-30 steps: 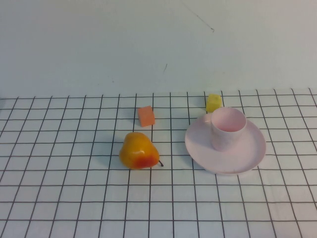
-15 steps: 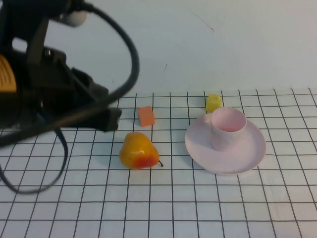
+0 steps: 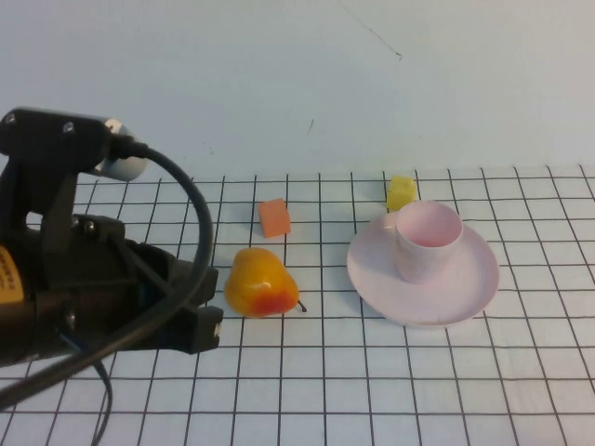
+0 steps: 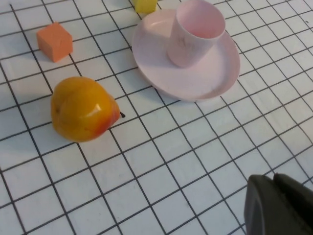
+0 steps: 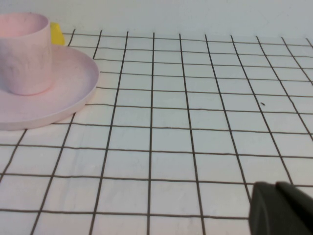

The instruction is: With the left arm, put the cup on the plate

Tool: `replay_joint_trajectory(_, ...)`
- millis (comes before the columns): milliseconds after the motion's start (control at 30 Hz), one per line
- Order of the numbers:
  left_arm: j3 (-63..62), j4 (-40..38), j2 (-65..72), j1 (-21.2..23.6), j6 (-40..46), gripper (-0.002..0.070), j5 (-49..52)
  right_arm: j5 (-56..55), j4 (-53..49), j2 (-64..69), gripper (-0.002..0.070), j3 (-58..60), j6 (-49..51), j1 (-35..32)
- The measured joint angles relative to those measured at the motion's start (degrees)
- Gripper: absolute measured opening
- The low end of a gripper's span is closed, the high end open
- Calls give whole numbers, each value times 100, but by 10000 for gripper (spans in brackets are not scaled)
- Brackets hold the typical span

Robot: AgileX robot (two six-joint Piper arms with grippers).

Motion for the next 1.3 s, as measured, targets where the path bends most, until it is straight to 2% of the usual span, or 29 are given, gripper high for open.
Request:
replay_joint_trajectory(200, 0, 917, 27, 0, 11, -2, -152, 0, 0, 0, -2, 0, 0, 0)
replay_joint_trajectory(333, 94, 1790, -135, 111, -1, -2, -1005, 0, 0, 0, -2, 0, 0, 0)
replay_joint_trajectory(433, 274, 2050, -601, 517, -10, -2, -1959, 0, 0, 0, -2, 0, 0, 0)
replay_joint_trajectory(633, 1175, 2156, -1978, 1732, -43, -2, -3533, 0, 0, 0, -2, 0, 0, 0)
replay_joint_trajectory(967, 3803, 2175, -4433, 3195, -1380, -2, -3798, 0, 0, 0, -2, 0, 0, 0)
replay_joint_trajectory(1133, 4877, 2175, -5119, 3559, -1915, -2, -3847, 0, 0, 0, -2, 0, 0, 0)
replay_joint_trajectory(1300, 5628, 2175, -5299, 3587, -2005, -2, -4185, 0, 0, 0, -2, 0, 0, 0)
